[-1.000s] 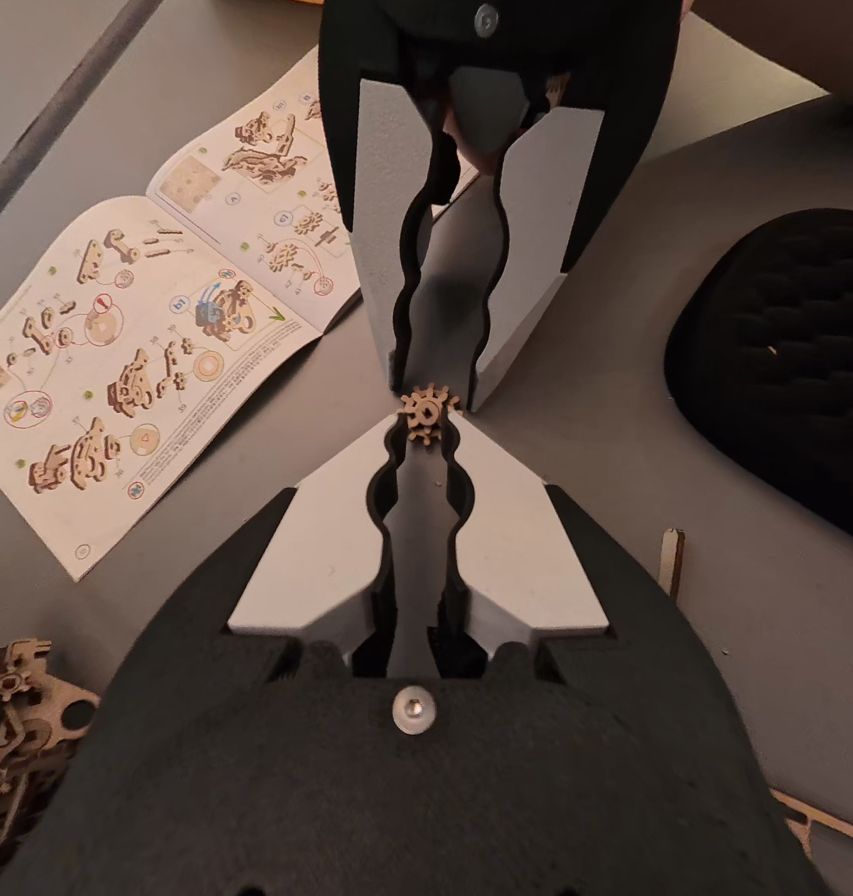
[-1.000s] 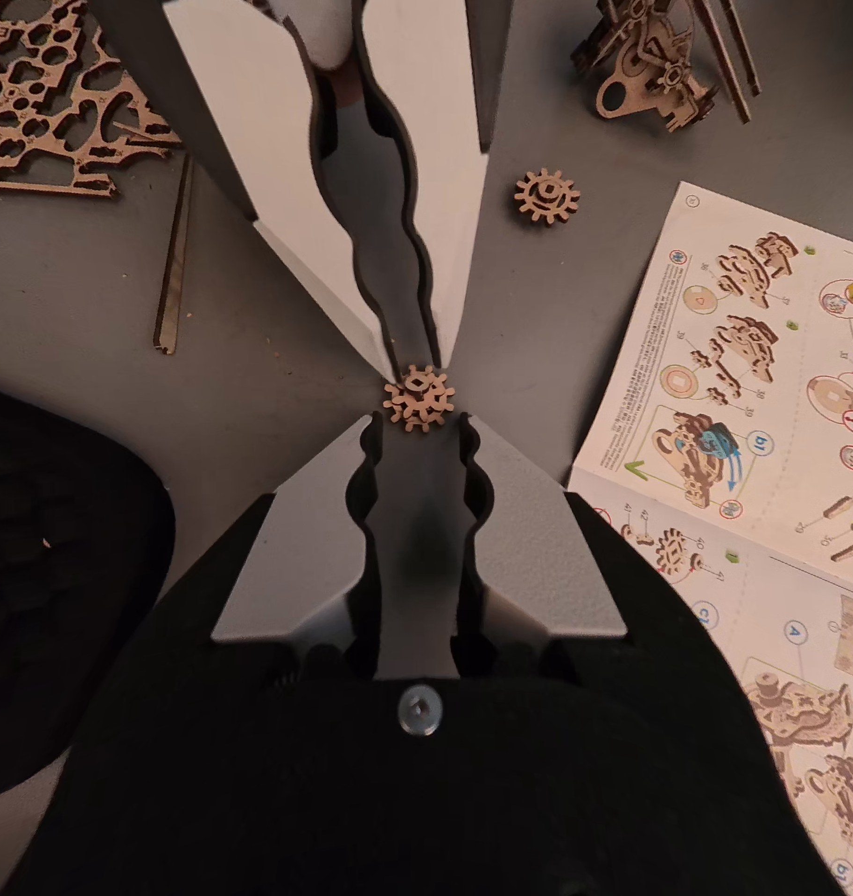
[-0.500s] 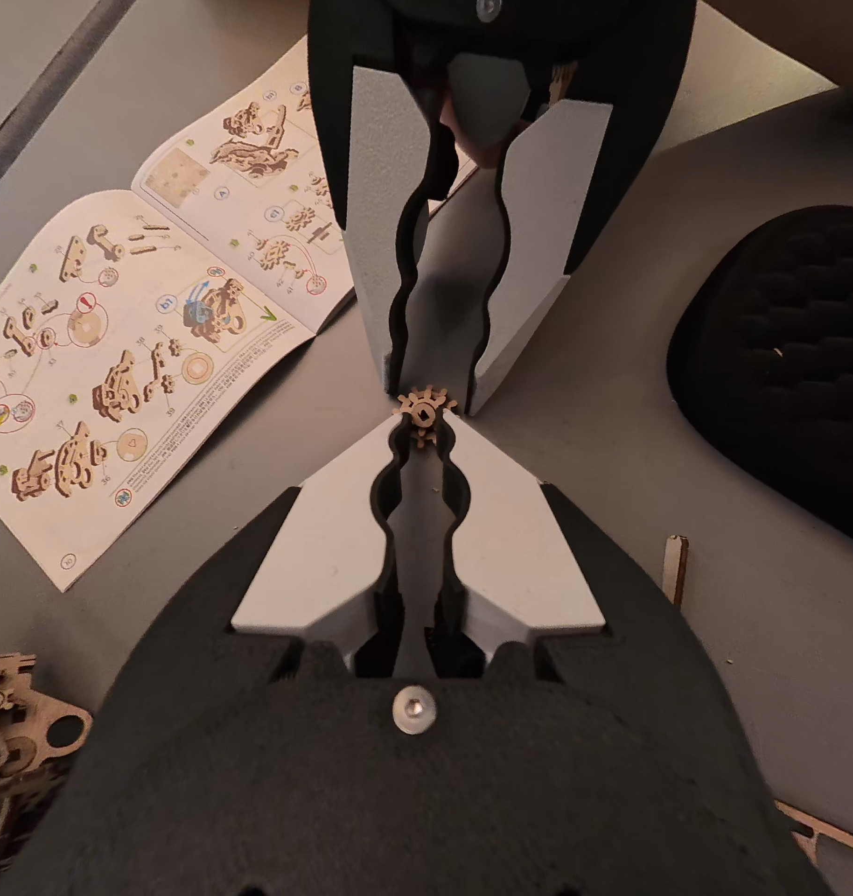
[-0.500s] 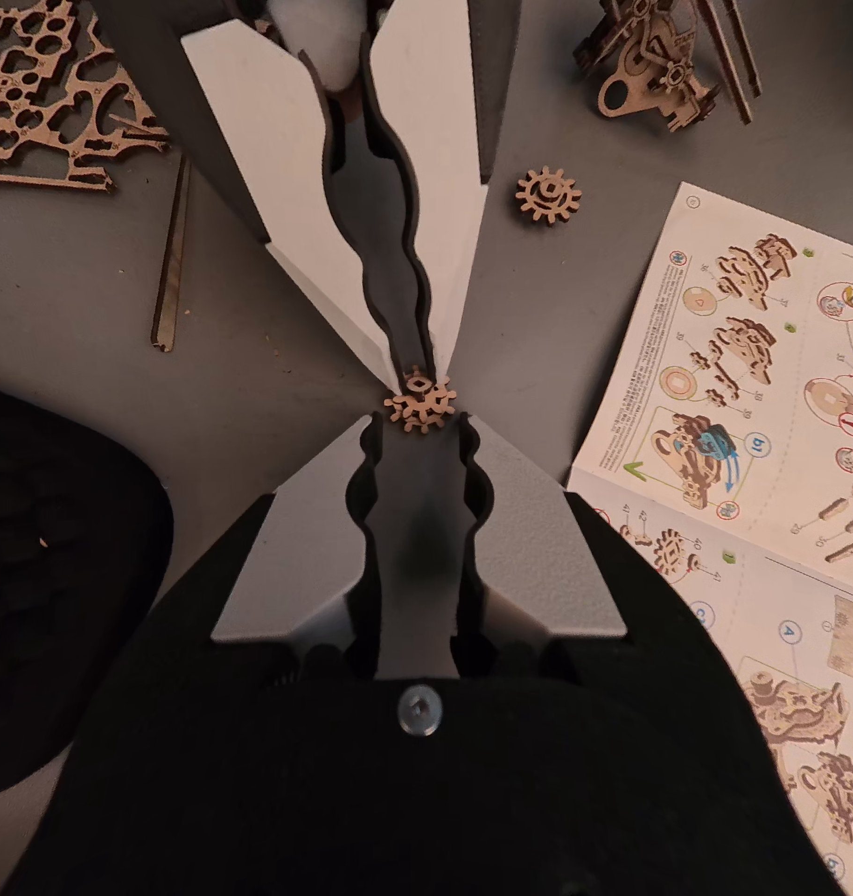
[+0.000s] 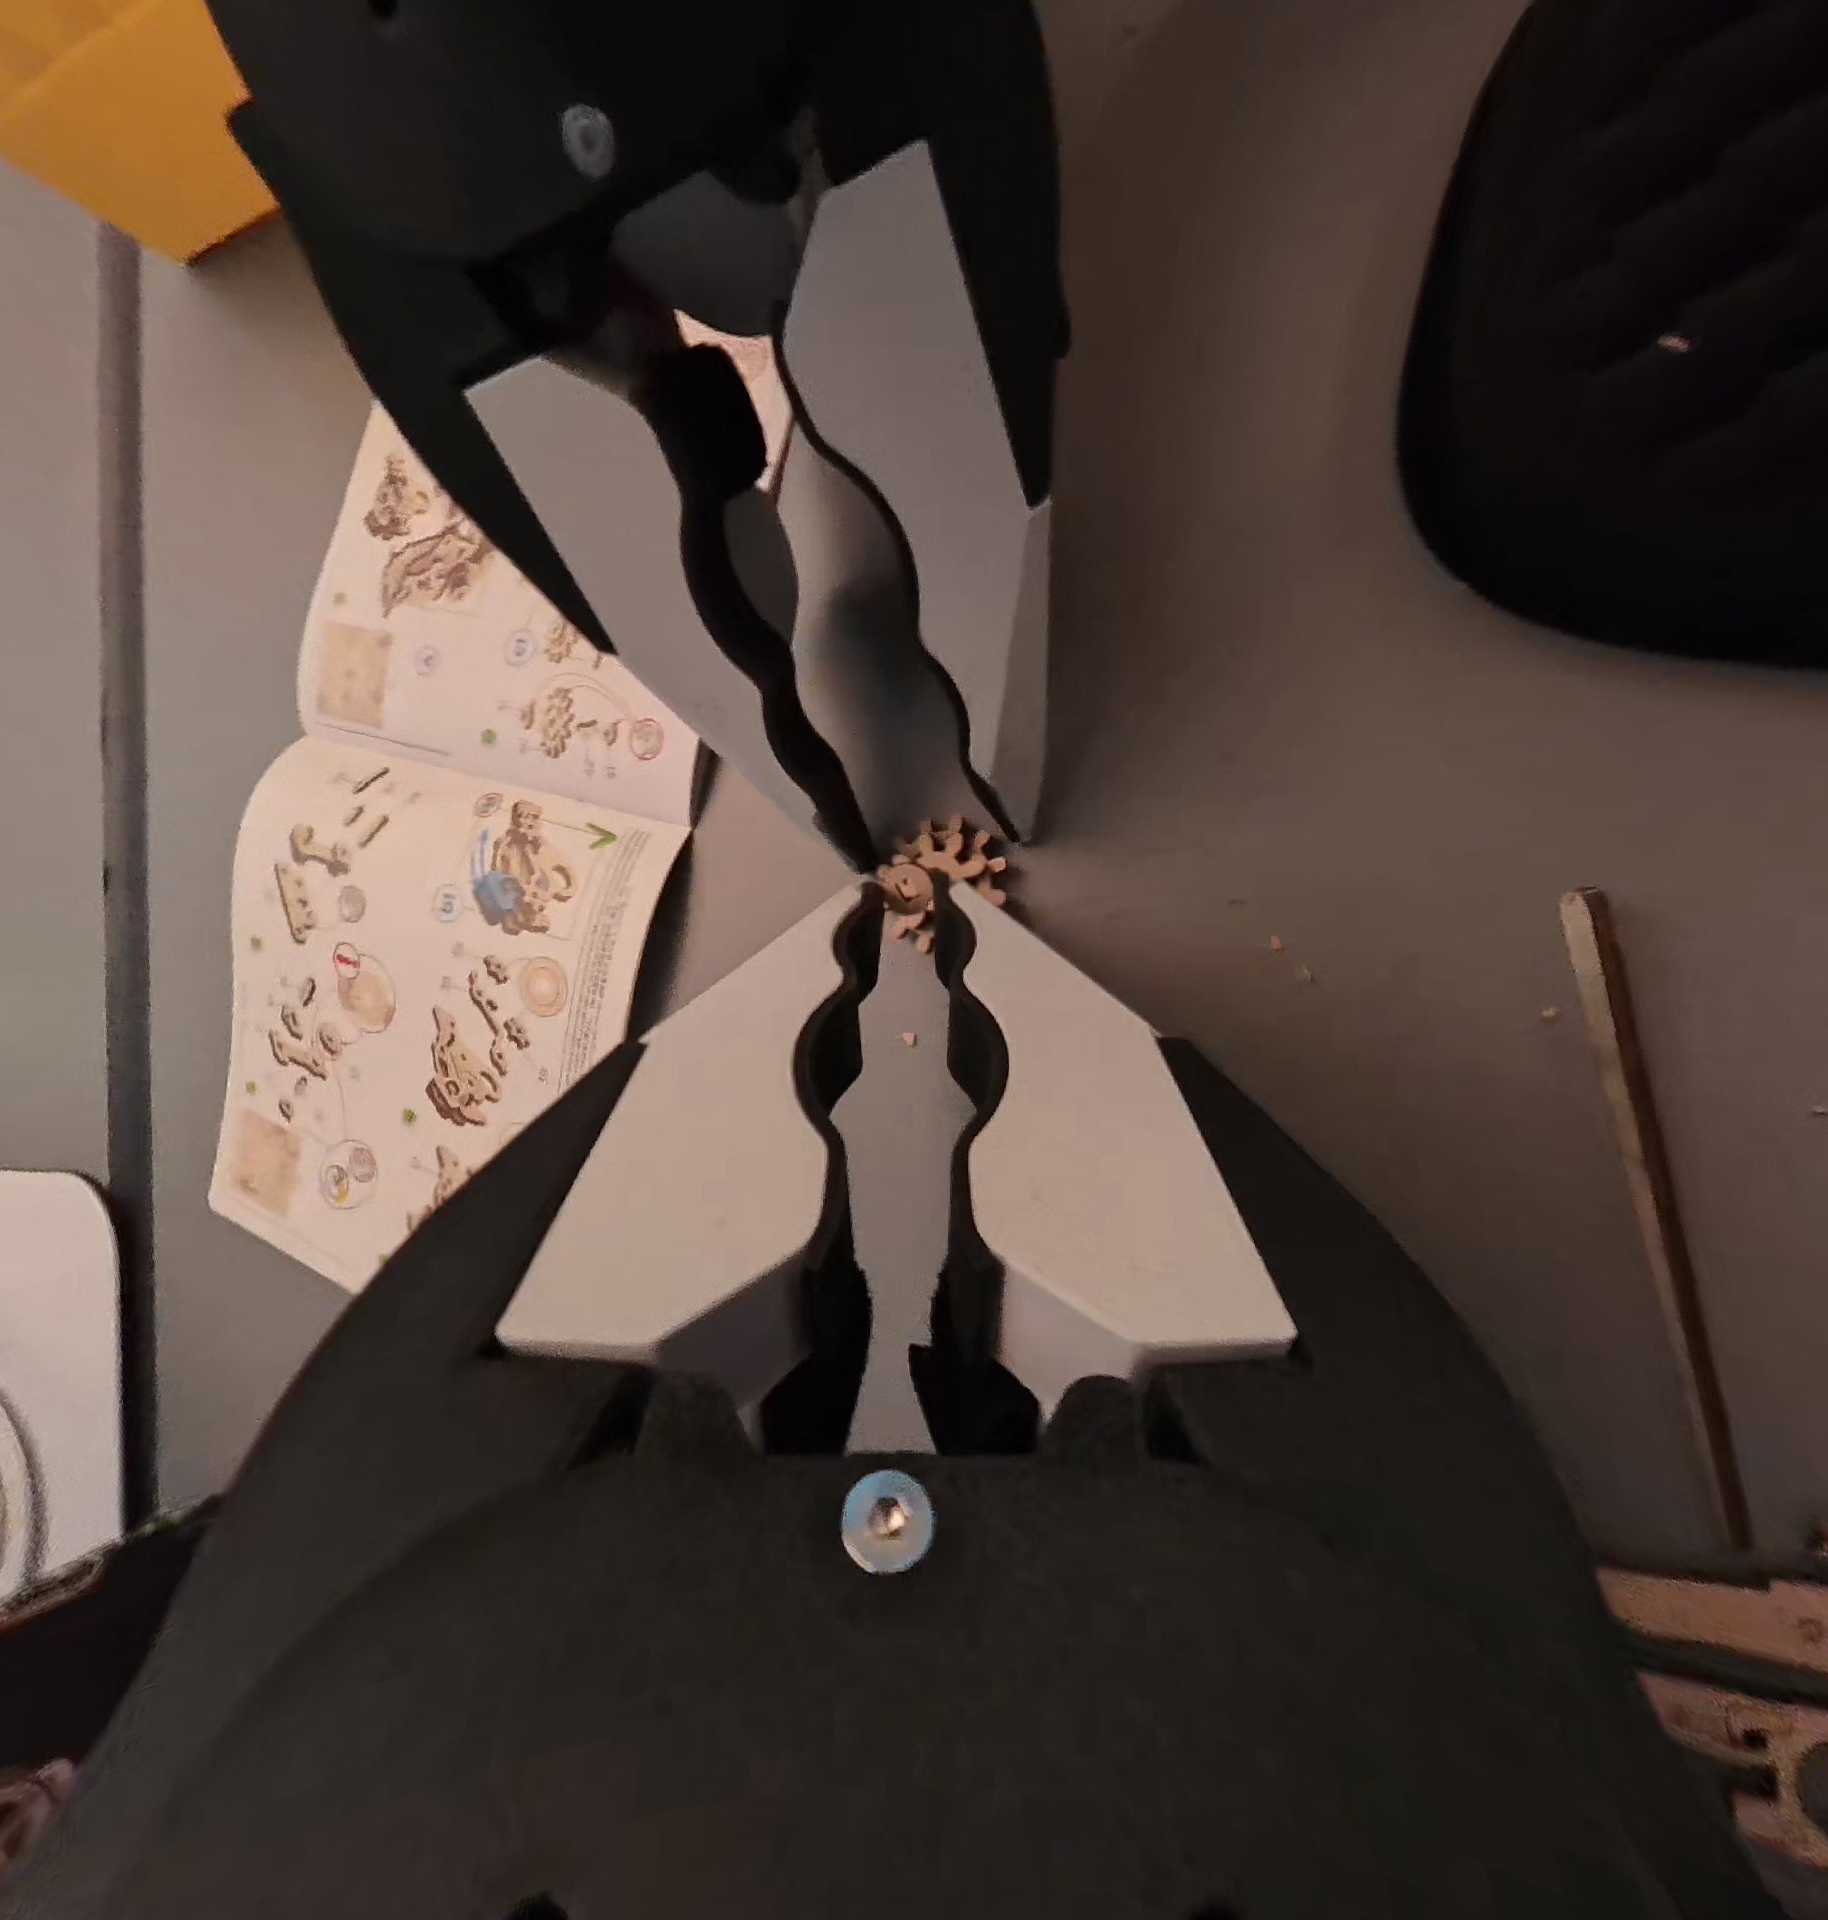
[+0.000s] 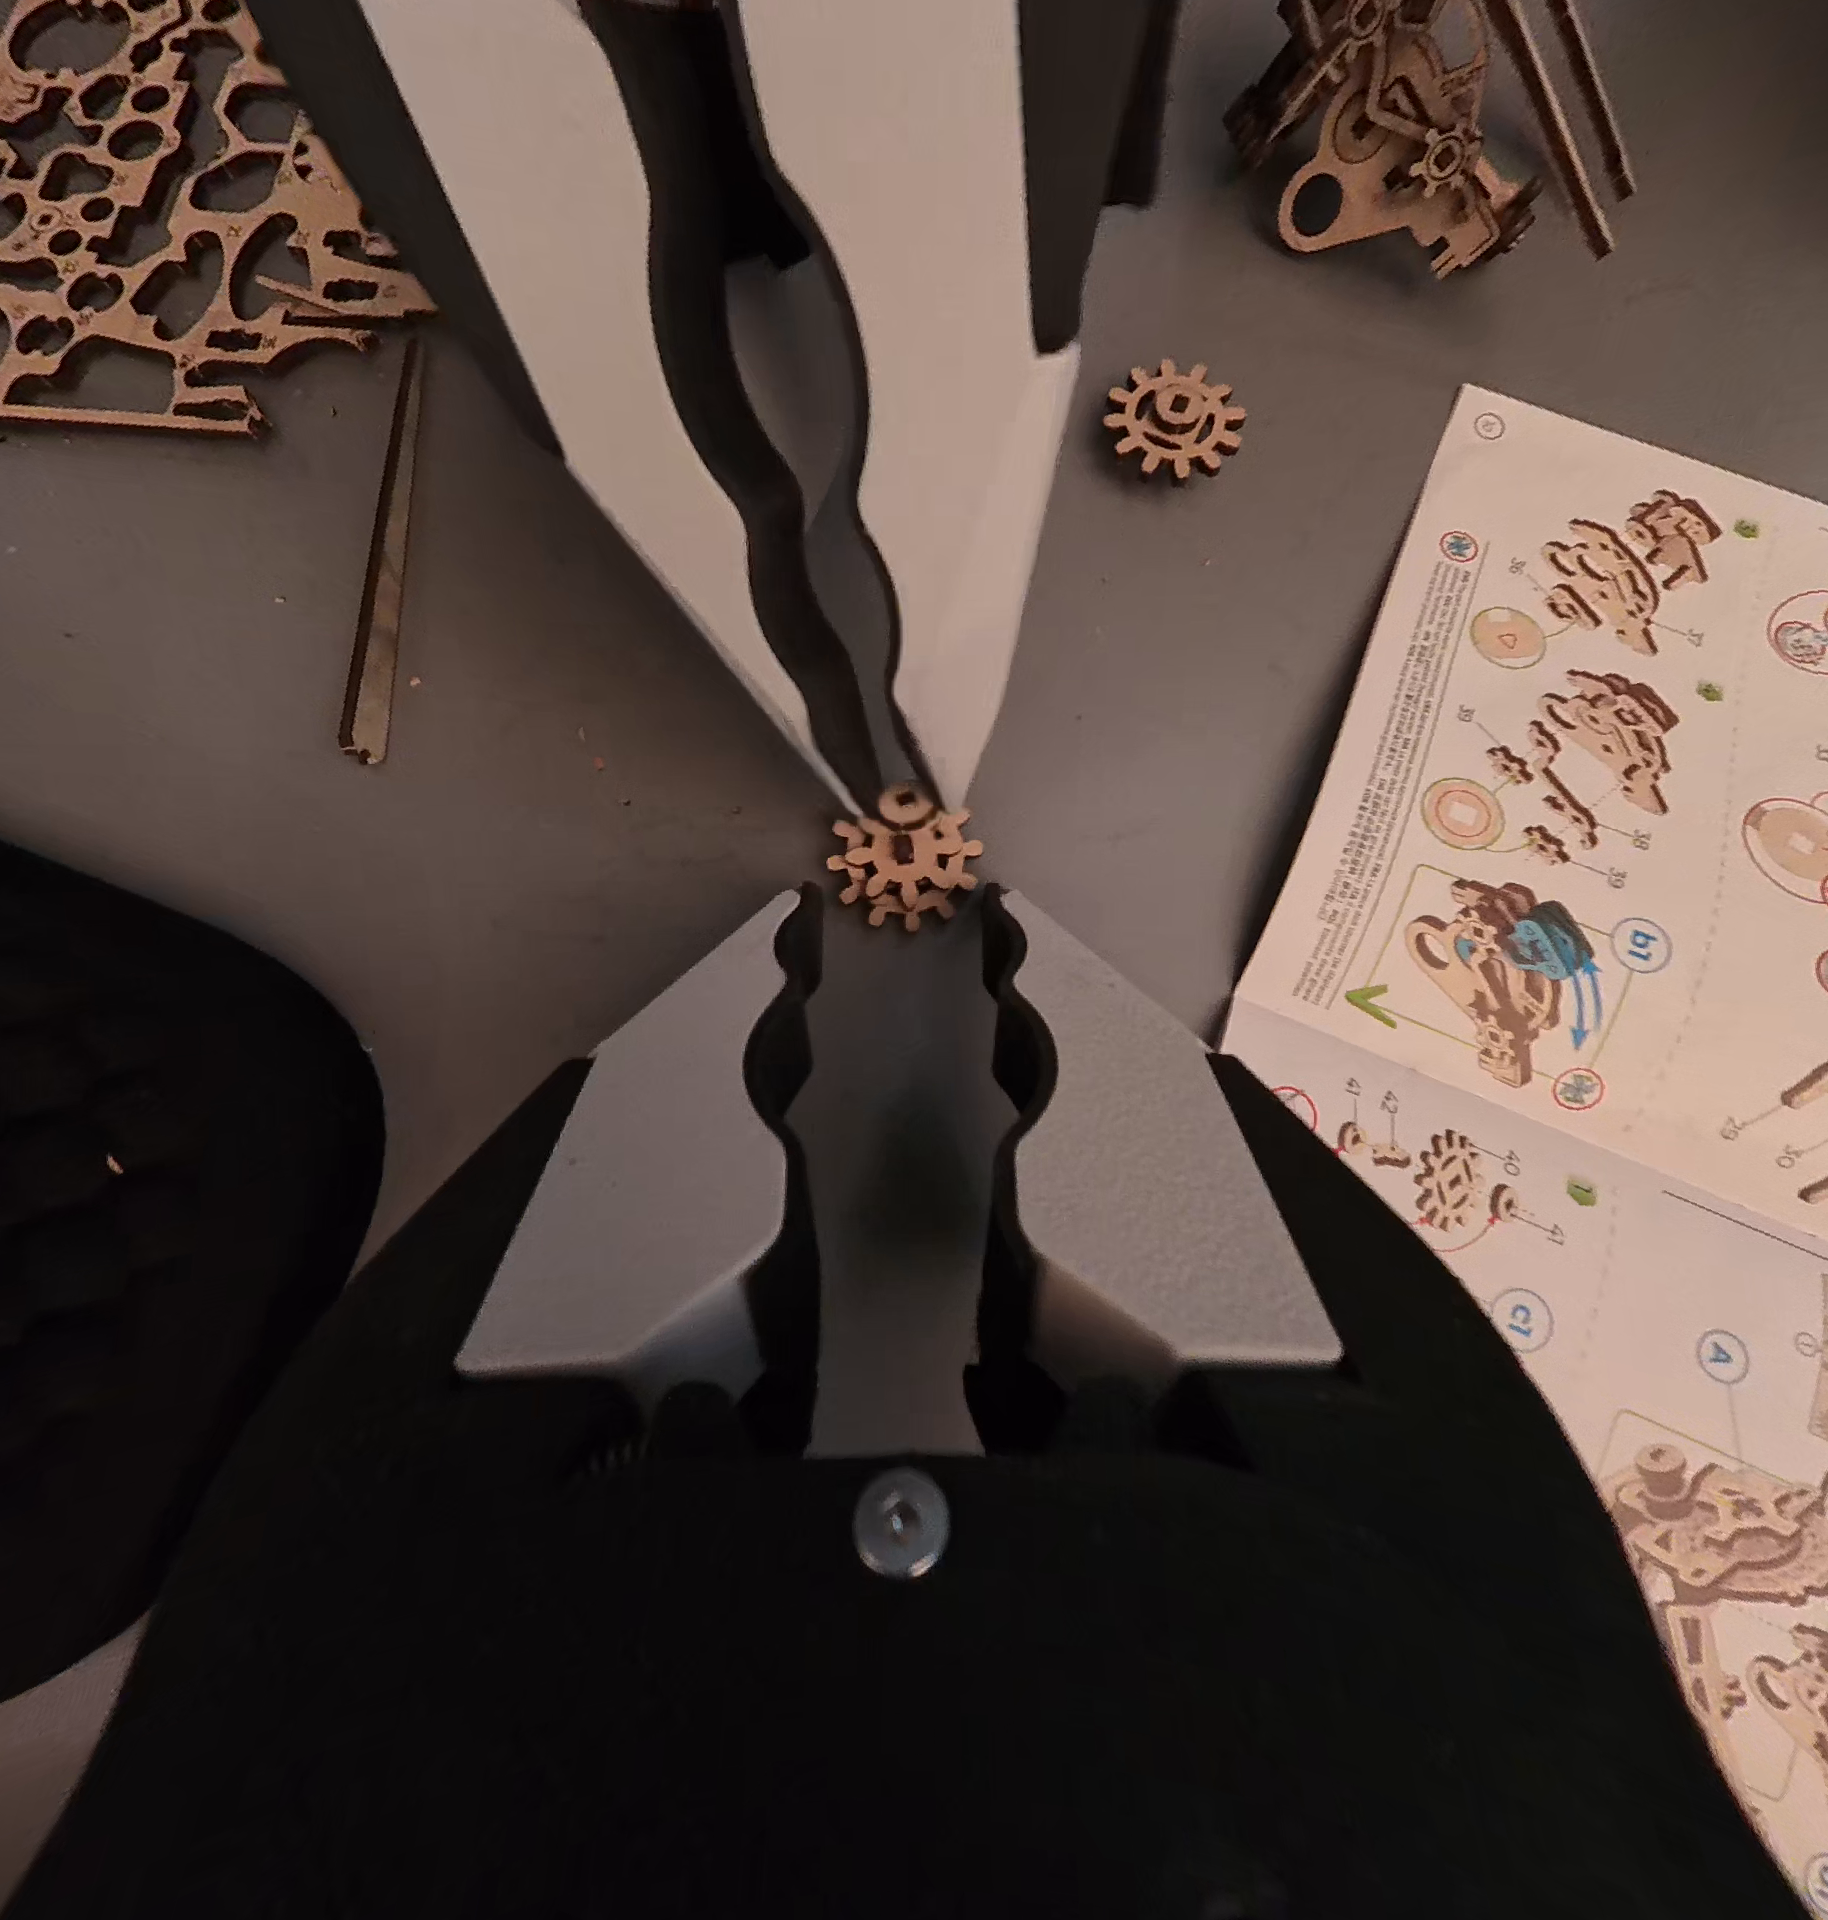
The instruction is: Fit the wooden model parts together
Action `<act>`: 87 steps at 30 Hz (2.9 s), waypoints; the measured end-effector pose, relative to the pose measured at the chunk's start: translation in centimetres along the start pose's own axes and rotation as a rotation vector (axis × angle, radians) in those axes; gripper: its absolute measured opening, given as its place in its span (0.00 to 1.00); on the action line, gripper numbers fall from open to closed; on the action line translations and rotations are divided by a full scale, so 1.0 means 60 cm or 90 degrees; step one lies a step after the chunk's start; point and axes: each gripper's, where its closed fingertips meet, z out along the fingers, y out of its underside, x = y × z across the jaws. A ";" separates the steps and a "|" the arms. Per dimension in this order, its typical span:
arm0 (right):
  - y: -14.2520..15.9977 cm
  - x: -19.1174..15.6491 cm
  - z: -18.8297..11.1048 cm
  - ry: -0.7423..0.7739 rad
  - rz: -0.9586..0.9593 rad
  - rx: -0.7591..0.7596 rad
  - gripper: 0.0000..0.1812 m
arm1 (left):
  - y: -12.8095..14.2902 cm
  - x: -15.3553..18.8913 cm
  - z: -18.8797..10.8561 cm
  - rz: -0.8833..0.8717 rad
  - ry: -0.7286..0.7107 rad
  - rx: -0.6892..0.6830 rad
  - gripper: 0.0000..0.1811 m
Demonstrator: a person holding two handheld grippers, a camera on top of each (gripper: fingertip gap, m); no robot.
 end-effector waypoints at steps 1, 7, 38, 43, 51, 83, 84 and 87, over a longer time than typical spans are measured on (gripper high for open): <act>0.000 0.000 0.000 -0.001 0.000 0.001 0.16 | 0.001 0.003 0.001 0.017 0.015 -0.013 0.04; 0.000 0.000 -0.001 -0.008 0.005 0.008 0.16 | -0.004 0.006 0.004 0.078 0.063 -0.035 0.04; 0.000 0.000 -0.001 -0.010 0.008 0.010 0.15 | 0.007 0.012 0.012 0.144 0.150 -0.104 0.04; 0.000 0.000 -0.001 -0.012 0.009 0.011 0.15 | 0.008 0.012 0.012 0.149 0.162 -0.115 0.04; -0.003 0.009 -0.010 -0.022 0.102 0.032 0.15 | 0.008 0.012 0.012 0.123 0.201 -0.103 0.04; -0.028 0.047 -0.012 0.145 0.035 0.113 0.23 | 0.012 0.004 0.011 0.080 0.224 -0.065 0.04; -0.028 0.047 -0.012 0.145 0.032 0.114 0.23 | 0.012 0.004 0.011 0.081 0.224 -0.066 0.04; -0.027 0.045 -0.010 0.145 0.030 0.104 0.22 | 0.013 0.005 0.012 0.074 0.229 -0.065 0.04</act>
